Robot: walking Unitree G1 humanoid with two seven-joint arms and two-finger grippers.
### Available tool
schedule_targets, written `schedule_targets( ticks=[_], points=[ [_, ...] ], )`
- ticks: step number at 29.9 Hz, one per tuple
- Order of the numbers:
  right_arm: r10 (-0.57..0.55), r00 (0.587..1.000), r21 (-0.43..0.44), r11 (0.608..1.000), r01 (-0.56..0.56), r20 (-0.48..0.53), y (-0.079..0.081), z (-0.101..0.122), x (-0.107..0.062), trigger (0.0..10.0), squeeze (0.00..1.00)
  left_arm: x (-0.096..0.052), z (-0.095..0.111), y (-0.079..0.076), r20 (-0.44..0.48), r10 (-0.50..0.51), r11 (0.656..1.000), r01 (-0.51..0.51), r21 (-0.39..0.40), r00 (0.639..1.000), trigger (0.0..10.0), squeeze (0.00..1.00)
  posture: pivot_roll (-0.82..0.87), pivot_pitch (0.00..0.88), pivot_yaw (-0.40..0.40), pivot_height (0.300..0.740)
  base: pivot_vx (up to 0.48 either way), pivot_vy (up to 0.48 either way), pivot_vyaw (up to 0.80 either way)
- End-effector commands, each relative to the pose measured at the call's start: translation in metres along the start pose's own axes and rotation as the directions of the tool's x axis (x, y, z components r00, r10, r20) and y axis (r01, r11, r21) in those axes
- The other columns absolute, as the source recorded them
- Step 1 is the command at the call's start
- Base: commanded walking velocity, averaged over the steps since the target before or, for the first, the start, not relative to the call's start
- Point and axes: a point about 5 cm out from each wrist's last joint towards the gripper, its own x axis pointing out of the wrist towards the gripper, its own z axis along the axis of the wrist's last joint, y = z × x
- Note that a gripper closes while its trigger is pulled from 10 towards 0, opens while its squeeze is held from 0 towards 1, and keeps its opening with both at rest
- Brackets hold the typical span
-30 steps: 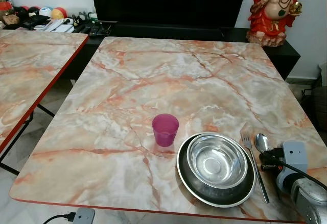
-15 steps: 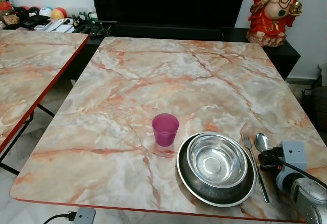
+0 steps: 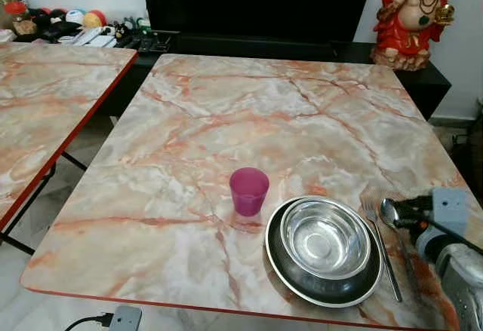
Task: Setting the table
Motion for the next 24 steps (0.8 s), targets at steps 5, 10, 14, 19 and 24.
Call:
schedule_targets(
  ticks=[5,10,14,19,24],
  points=[
    [-0.100,0.969,-0.030,0.994,0.109,0.224,-0.007,0.028,-0.005,10.0,0.00,-0.002,-0.011,-0.002,-0.040,-0.004,1.000,0.005,0.011,0.999,10.0,0.00,-0.12,0.066,0.008,0.740,0.000,0.000,0.00],
    [-0.199,0.901,0.099,0.980,0.174,0.386,0.002,0.035,-0.014,10.0,0.00,-0.003,-0.010,0.001,-0.032,0.008,1.000,-0.008,0.006,0.999,10.0,0.00,-0.10,0.045,0.010,0.740,0.000,0.000,0.00],
    [-0.207,0.881,0.098,0.978,0.183,0.425,0.006,0.034,-0.015,10.0,0.00,-0.002,-0.009,0.003,-0.029,0.012,1.000,-0.011,0.006,1.000,10.0,0.00,-0.10,0.020,0.017,0.740,0.000,0.000,0.00],
    [-0.198,0.849,0.120,0.980,0.159,0.490,0.008,0.044,-0.012,10.0,0.00,-0.002,-0.006,0.005,-0.028,0.016,1.000,-0.016,0.009,0.999,10.0,0.00,-0.10,0.000,0.016,0.740,0.000,0.000,0.00],
    [-0.194,0.840,0.116,0.981,0.157,0.507,0.012,0.045,-0.009,10.0,0.00,-0.001,-0.002,0.004,-0.018,0.020,1.000,-0.020,-0.005,1.000,10.0,0.00,-0.11,0.000,0.014,0.740,0.000,0.000,0.00]
  ],
)
